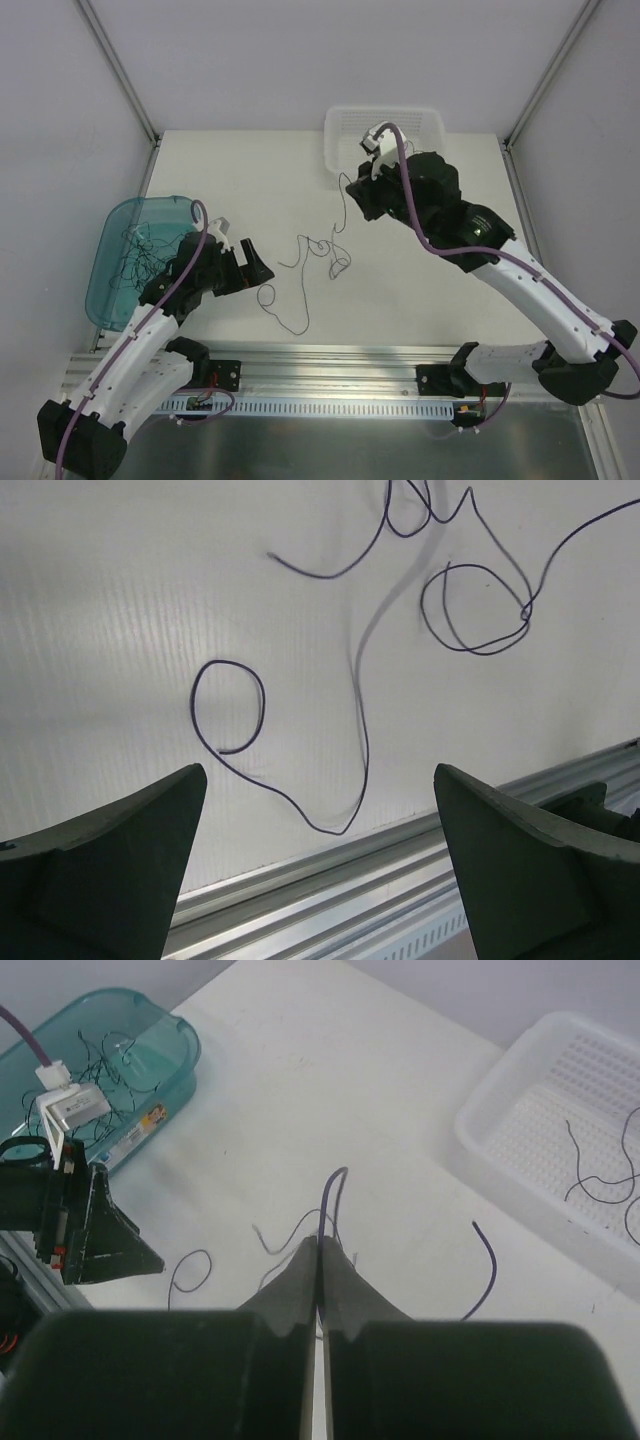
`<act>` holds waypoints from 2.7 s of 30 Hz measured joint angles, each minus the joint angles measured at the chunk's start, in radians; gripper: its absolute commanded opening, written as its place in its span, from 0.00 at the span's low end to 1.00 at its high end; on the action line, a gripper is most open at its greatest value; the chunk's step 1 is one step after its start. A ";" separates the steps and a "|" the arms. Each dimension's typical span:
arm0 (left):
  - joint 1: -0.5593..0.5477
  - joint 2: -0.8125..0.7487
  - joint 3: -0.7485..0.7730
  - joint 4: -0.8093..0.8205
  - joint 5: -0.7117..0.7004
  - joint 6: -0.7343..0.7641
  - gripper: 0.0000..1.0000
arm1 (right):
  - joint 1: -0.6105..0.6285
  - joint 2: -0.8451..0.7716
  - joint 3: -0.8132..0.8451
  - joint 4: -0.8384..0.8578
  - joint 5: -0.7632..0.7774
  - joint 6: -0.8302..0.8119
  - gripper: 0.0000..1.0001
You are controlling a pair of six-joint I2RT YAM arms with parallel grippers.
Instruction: Untangle the cables
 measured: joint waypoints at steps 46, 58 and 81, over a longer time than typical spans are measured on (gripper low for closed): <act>-0.187 0.285 0.348 -0.038 -0.294 0.316 0.99 | -0.472 0.301 0.318 0.174 0.144 -0.115 0.01; -0.180 0.285 0.297 -0.045 -0.313 0.344 0.99 | -0.541 0.895 0.627 0.217 0.098 -0.167 0.89; -0.135 0.331 0.295 -0.044 -0.274 0.346 0.99 | -0.299 0.306 -0.113 -0.008 -0.141 0.118 0.77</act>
